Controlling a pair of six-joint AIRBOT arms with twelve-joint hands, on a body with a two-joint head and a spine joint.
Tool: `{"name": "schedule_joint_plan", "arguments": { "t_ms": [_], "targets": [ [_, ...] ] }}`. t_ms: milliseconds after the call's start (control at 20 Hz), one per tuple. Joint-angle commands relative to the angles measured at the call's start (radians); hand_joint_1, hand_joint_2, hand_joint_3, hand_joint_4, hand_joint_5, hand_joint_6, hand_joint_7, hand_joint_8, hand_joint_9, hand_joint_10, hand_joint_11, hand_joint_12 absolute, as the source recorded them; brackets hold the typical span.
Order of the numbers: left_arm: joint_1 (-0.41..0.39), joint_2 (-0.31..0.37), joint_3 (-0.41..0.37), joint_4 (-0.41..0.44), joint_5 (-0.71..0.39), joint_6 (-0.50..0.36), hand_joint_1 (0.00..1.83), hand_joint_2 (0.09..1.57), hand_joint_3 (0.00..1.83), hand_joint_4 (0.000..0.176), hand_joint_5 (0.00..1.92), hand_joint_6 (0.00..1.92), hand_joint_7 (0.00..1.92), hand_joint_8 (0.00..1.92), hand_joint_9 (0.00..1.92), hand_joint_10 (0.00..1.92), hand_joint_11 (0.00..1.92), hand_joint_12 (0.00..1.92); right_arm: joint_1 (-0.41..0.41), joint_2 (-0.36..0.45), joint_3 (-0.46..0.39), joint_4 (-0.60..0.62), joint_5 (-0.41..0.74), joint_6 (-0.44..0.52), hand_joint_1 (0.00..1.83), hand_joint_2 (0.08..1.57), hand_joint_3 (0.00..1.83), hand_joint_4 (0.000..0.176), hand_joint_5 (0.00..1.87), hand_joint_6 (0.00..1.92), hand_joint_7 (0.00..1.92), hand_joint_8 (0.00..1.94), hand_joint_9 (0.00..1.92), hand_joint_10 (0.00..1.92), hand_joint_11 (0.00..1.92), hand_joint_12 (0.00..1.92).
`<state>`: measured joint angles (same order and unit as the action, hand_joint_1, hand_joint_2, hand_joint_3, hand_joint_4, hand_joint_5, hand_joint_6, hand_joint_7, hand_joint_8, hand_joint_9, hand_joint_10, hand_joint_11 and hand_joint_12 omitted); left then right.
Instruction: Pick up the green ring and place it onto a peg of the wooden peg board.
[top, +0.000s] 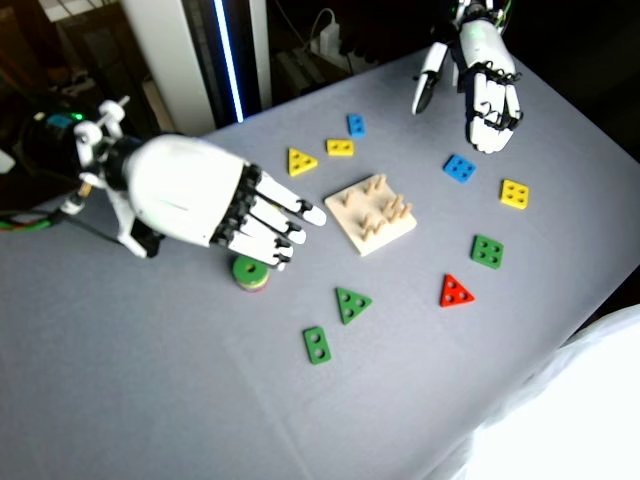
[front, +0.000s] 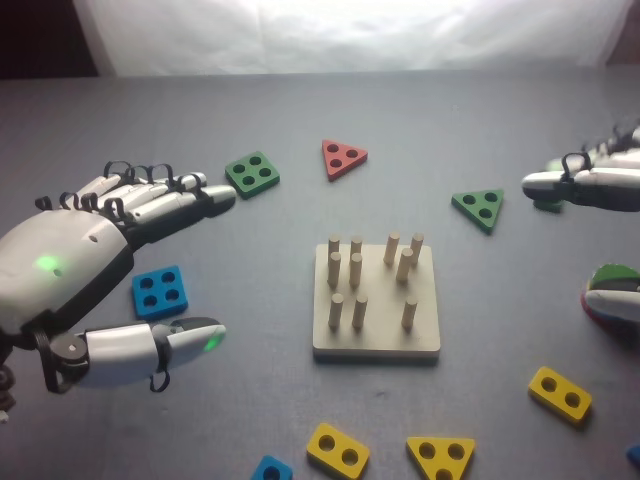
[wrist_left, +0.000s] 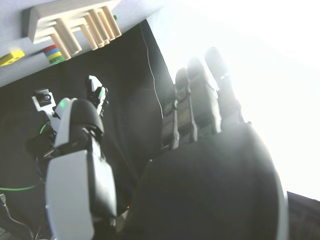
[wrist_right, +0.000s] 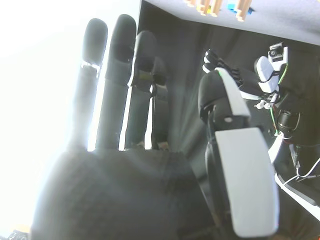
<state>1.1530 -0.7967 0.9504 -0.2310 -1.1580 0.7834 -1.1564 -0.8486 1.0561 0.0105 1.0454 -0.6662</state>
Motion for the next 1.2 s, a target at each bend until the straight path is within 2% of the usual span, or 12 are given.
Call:
{"name": "schedule_joint_plan", "arguments": {
  "t_ms": [0,50,200,300,400,450,500,650,700,850,950,1150],
  "targets": [
    [-0.006,0.0,-0.002,0.013,-0.12,-0.008,0.67,1.04,0.01,0.091,0.3,0.0,0.18,0.0,0.19,0.02,0.0,0.8,0.011,0.001,0.008,0.023,0.106,0.005,0.74,1.07,0.0,0.123,0.21,0.0,0.15,0.0,0.2,0.01,0.0,0.85],
    [-0.003,0.0,-0.002,0.011,-0.12,-0.008,0.62,1.06,0.0,0.097,0.3,0.0,0.17,0.0,0.19,0.01,0.0,0.75,0.011,0.001,0.011,0.027,0.1,0.005,0.73,1.05,0.0,0.15,0.15,0.0,0.08,0.0,0.14,0.0,0.0,0.74],
    [-0.002,0.0,-0.001,0.01,-0.118,-0.011,0.61,1.06,0.0,0.081,0.32,0.0,0.18,0.0,0.19,0.0,0.0,0.72,0.011,0.001,0.022,0.032,0.07,0.003,0.63,0.98,0.0,0.175,0.11,0.0,0.02,0.0,0.06,0.0,0.0,0.66],
    [-0.002,-0.003,0.001,0.01,-0.118,-0.018,0.57,1.08,0.0,0.081,0.32,0.0,0.18,0.0,0.19,0.0,0.0,0.73,0.017,0.001,0.035,0.032,0.02,-0.005,0.72,0.97,0.0,0.176,0.1,0.0,0.0,0.0,0.04,0.0,0.0,0.67],
    [-0.002,-0.005,0.002,0.011,-0.116,-0.023,0.6,1.08,0.0,0.092,0.31,0.0,0.17,0.0,0.18,0.0,0.0,0.71,0.017,0.002,0.042,0.027,-0.013,-0.005,0.76,0.94,0.0,0.176,0.1,0.01,0.0,0.0,0.05,0.0,0.0,0.81],
    [-0.002,-0.005,0.002,0.014,-0.114,-0.024,0.6,1.08,0.0,0.093,0.31,0.0,0.18,0.0,0.19,0.0,0.0,0.73,0.017,0.002,0.046,0.025,-0.029,-0.005,0.75,0.93,0.0,0.176,0.1,0.0,0.0,0.0,0.08,0.01,0.0,0.96],
    [-0.002,-0.005,0.003,0.019,-0.11,-0.025,0.58,1.09,0.0,0.081,0.34,0.0,0.2,0.0,0.21,0.01,0.0,0.79,0.017,0.002,0.051,0.024,-0.052,-0.008,0.77,0.93,0.0,0.176,0.11,0.0,0.0,0.0,0.07,0.01,0.0,0.97],
    [-0.002,-0.006,0.003,0.019,-0.109,-0.027,0.62,1.09,0.0,0.085,0.34,0.0,0.2,0.0,0.2,0.0,0.0,0.7,0.017,0.001,0.058,0.025,-0.086,-0.02,0.73,0.93,0.0,0.176,0.08,0.0,0.0,0.0,0.08,0.01,0.0,0.89],
    [-0.002,-0.01,0.007,0.019,-0.109,-0.032,0.61,1.09,0.0,0.089,0.34,0.0,0.19,0.0,0.2,0.0,0.0,0.71,0.018,-0.005,0.064,0.027,-0.101,-0.021,0.72,0.93,0.0,0.176,0.09,0.0,0.02,0.0,0.09,0.01,0.0,0.78],
    [-0.002,-0.022,0.017,0.019,-0.106,-0.052,0.63,1.09,0.0,0.079,0.36,0.0,0.2,0.0,0.2,0.0,0.0,0.75,0.025,-0.025,0.082,0.026,-0.144,-0.025,0.79,0.93,0.0,0.176,0.12,0.0,0.11,0.01,0.14,0.01,0.0,0.7],
    [-0.002,-0.022,0.016,0.022,-0.111,-0.052,0.64,1.09,0.0,0.079,0.36,0.0,0.2,0.0,0.2,0.0,0.0,0.76,0.029,-0.035,0.09,0.029,-0.171,-0.037,0.83,0.92,0.0,0.176,0.12,0.0,0.13,0.0,0.21,0.01,0.0,0.94],
    [-0.002,-0.021,0.015,0.026,-0.114,-0.052,0.66,1.09,0.0,0.075,0.37,0.0,0.19,0.0,0.19,0.0,0.0,0.79,0.037,-0.043,0.093,0.029,-0.216,-0.071,0.88,0.93,0.0,0.176,0.15,0.0,0.19,0.0,0.3,0.01,0.01,1.02]
  ]
}}
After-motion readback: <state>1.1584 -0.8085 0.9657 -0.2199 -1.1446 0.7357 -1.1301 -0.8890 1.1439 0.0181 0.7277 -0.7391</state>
